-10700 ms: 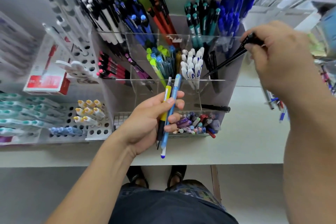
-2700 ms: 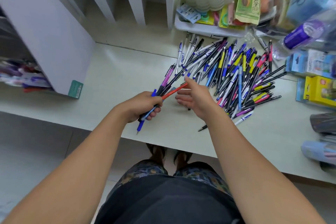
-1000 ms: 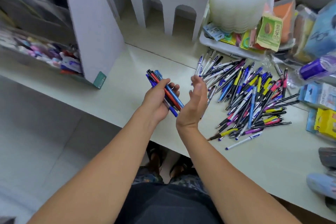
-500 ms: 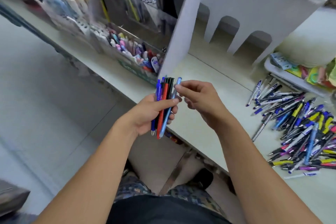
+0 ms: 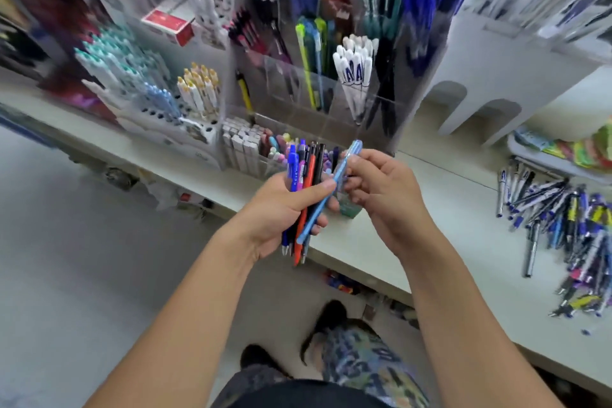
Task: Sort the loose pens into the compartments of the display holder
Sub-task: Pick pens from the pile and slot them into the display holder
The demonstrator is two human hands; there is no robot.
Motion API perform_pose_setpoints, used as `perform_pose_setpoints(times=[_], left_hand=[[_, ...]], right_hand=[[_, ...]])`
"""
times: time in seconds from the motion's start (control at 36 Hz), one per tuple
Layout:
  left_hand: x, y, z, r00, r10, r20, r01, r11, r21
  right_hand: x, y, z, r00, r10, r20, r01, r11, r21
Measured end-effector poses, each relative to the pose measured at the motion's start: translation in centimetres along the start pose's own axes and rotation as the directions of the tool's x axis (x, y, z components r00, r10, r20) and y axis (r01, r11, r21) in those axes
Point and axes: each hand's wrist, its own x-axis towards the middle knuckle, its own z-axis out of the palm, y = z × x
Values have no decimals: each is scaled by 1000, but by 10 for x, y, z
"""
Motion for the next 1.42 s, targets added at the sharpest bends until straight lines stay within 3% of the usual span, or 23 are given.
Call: perform_pose_setpoints(times=[0.19,0.31,0.39,0.47,0.56,0.72,0.83,0.94,1.0,1.06,1.14,1.19,1.25,1.28,1.33,1.42], left_hand=[[31,37,-17,998,-1,67,3,1000,-24],[50,61,-32,999,12,-35,-11,999,33],[62,79,-46,987,48,-150,-38,997,69],[74,93,-63,977,63,-204,-57,998,32],[82,100,-72,996,19,-87,-29,993,-114],[103,112,-81,987,-21,162,62,965,-255],[115,122,-96,949,-42,311,126,959,-255],[118,128,-107,910,-90,404,196,953,-229],[119,128,-112,896,-111,430,224,949,-222],[120,128,-116,887,-126,445,237,950,-204],[119,128,-119,889,-139,437,234,957,-172],[120,128,-120,908,-130,398,187,977,-107],[121,128,-121,919,-95,382,104,995,-3],[121,129,-122,918,-76,388,59,997,57],[121,132,-124,914,-62,402,-3,987,160],[119,137,-122,909,-60,412,-30,977,209]], right_hand=[[41,-24,11,995,1,96,-26,966,259],[72,-36,28,998,-23,64,12,986,167],[87,-52,38,984,-155,-91,166,976,138],[94,-78,36,821,-489,-295,492,868,-69],[103,-94,34,637,-721,-274,631,692,-351],[129,-84,49,605,-792,-84,473,441,-763],[137,-76,66,630,-772,-78,371,388,-844],[146,-68,79,595,-801,-66,215,237,-947],[149,-68,85,589,-803,-89,141,211,-967],[145,-72,90,573,-810,-128,108,229,-967],[130,-82,105,536,-814,-223,204,381,-902],[120,-86,121,639,-717,-278,214,513,-831],[117,-82,132,798,-490,-352,97,680,-727],[117,-78,135,843,-377,-384,37,753,-657],[120,-72,134,888,-214,-408,-26,862,-507],[121,-72,128,928,-90,-361,-21,956,-293]])
